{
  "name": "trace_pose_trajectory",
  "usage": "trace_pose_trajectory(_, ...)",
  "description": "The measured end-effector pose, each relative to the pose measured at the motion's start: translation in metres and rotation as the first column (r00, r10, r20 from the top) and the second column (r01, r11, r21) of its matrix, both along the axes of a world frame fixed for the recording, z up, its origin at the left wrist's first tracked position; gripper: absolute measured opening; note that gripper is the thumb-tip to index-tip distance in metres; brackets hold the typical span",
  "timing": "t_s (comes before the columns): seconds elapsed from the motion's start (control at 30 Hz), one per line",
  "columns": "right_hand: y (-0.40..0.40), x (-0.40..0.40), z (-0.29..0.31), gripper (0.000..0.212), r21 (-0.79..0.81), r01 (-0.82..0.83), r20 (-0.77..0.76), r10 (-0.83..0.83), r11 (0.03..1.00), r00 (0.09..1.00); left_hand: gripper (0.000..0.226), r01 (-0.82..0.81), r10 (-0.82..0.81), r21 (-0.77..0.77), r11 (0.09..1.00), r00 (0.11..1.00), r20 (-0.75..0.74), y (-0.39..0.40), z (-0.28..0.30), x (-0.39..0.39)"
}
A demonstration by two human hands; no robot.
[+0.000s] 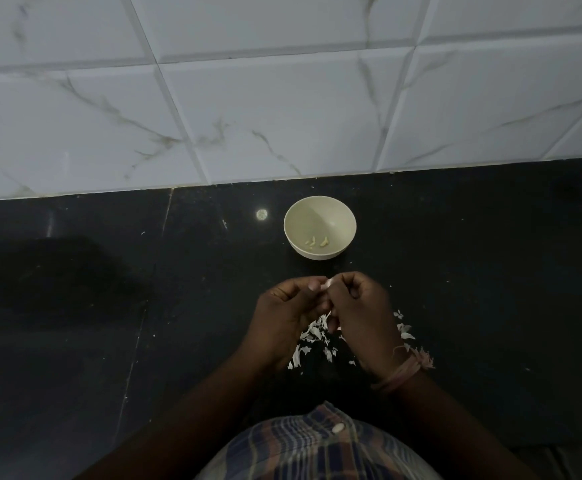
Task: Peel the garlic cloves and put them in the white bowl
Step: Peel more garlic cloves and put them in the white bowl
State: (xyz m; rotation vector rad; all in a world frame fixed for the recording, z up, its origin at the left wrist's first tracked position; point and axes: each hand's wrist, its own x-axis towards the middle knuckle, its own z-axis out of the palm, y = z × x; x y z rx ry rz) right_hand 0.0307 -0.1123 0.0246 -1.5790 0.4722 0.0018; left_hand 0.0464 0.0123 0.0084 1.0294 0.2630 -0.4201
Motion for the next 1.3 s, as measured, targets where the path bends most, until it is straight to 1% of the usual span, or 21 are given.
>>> trace_pose_trajectory(0.13, 0.002, -0.001, -0.002, 0.018, 0.271, 0.036, -0.075, -0.016, 0.962, 0.997, 0.025, 0.004, -0.005, -0.016, 1.0, 0.998, -0.069, 0.001, -0.004, 0.001)
trace_pose_trajectory(0.2, 0.002, -0.001, -0.002, 0.019, 0.367, 0.047, -0.084, -0.017, 0.929, 0.996, 0.023, 0.004, -0.005, -0.01, 1.0, 0.997, -0.081, 0.002, -0.004, 0.001)
trace_pose_trajectory(0.23, 0.002, -0.002, -0.003, 0.018, 0.388, 0.043, -0.077, -0.013, 0.921, 0.997, 0.022, 0.002, -0.002, -0.001, 1.0, 0.997, -0.083, 0.002, -0.003, 0.0)
trace_pose_trajectory(0.27, 0.001, -0.002, -0.003, 0.014, 0.373, 0.028, -0.062, -0.005, 0.927, 0.998, 0.022, -0.002, 0.002, 0.012, 1.0, 0.997, -0.08, 0.003, -0.003, 0.0)
trace_pose_trajectory(0.3, -0.001, -0.003, -0.003, 0.01, 0.318, 0.002, -0.041, 0.012, 0.948, 0.999, 0.022, -0.004, 0.006, 0.025, 1.0, 0.997, -0.07, 0.003, -0.002, 0.0)
trace_pose_trajectory(0.37, -0.004, -0.006, -0.003, 0.013, 0.128, -0.072, 0.0, 0.072, 0.989, 0.997, 0.019, -0.013, 0.015, 0.047, 0.999, 0.999, -0.052, 0.003, -0.001, 0.0)
trace_pose_trajectory(0.4, -0.004, -0.007, -0.003, 0.015, 0.035, -0.108, 0.017, 0.107, 0.994, 0.994, 0.017, -0.019, 0.022, 0.056, 0.998, 0.999, -0.05, 0.003, 0.0, 0.001)
trace_pose_trajectory(0.43, -0.005, -0.007, -0.002, 0.015, -0.027, -0.126, 0.029, 0.127, 0.992, 0.992, 0.015, -0.027, 0.03, 0.07, 0.997, 0.998, -0.05, 0.004, 0.001, 0.001)
trace_pose_trajectory(0.5, -0.005, -0.007, -0.002, 0.008, -0.054, -0.103, 0.044, 0.106, 0.993, 0.993, 0.014, -0.031, 0.036, 0.124, 0.992, 0.999, -0.035, 0.004, 0.002, 0.001)
trace_pose_trajectory(0.57, -0.004, -0.007, -0.003, 0.003, -0.032, -0.057, 0.041, 0.059, 0.998, 0.997, 0.017, -0.024, 0.026, 0.179, 0.983, 1.0, -0.008, 0.004, 0.002, 0.0)
trace_pose_trajectory(0.63, -0.004, -0.005, -0.004, 0.005, 0.029, -0.036, 0.013, 0.036, 0.999, 0.999, 0.018, -0.021, 0.023, 0.199, 0.98, 1.0, -0.006, 0.005, 0.001, -0.001)
trace_pose_trajectory(0.7, -0.004, -0.003, -0.004, 0.009, 0.136, -0.019, -0.043, 0.026, 0.991, 0.999, 0.018, -0.015, 0.018, 0.195, 0.981, 1.0, -0.014, 0.004, 0.002, 0.0)
trace_pose_trajectory(0.8, -0.008, 0.0, -0.005, 0.01, 0.384, 0.069, -0.14, -0.016, 0.921, 0.99, 0.017, -0.009, 0.013, 0.146, 0.989, 1.0, -0.028, 0.001, 0.004, 0.0)
trace_pose_trajectory(0.83, -0.009, 0.0, -0.005, 0.01, 0.43, 0.087, -0.152, -0.023, 0.899, 0.988, 0.016, -0.011, 0.015, 0.116, 0.993, 0.999, -0.039, 0.0, 0.006, 0.0)
trace_pose_trajectory(0.87, -0.009, 0.0, -0.006, 0.011, 0.44, 0.091, -0.153, -0.025, 0.893, 0.988, 0.016, -0.015, 0.019, 0.094, 0.995, 0.999, -0.048, -0.001, 0.007, 0.0)
trace_pose_trajectory(0.93, -0.009, -0.001, -0.008, 0.009, 0.398, 0.085, -0.135, -0.034, 0.913, 0.99, 0.015, -0.024, 0.028, 0.08, 0.997, 0.998, -0.053, -0.001, 0.007, 0.0)
trace_pose_trajectory(0.97, -0.008, -0.002, -0.009, 0.008, 0.35, 0.082, -0.12, -0.042, 0.933, 0.992, 0.015, -0.029, 0.033, 0.079, 0.996, 0.998, -0.052, -0.001, 0.006, 0.0)
trace_pose_trajectory(1.07, -0.008, -0.004, -0.008, 0.009, 0.119, 0.044, -0.045, -0.039, 0.992, 0.998, 0.013, -0.036, 0.04, 0.083, 0.996, 0.998, -0.039, -0.001, 0.004, -0.001)
trace_pose_trajectory(1.13, -0.007, -0.005, -0.007, 0.013, 0.019, 0.032, -0.005, -0.032, 0.999, 0.999, 0.013, -0.032, 0.033, 0.118, 0.992, 0.999, -0.013, -0.001, 0.004, -0.002)
trace_pose_trajectory(1.3, -0.007, -0.005, -0.008, 0.016, -0.074, 0.049, 0.037, -0.047, 0.996, 0.998, 0.015, -0.01, -0.011, 0.235, 0.972, 0.996, 0.09, 0.001, 0.008, -0.002)
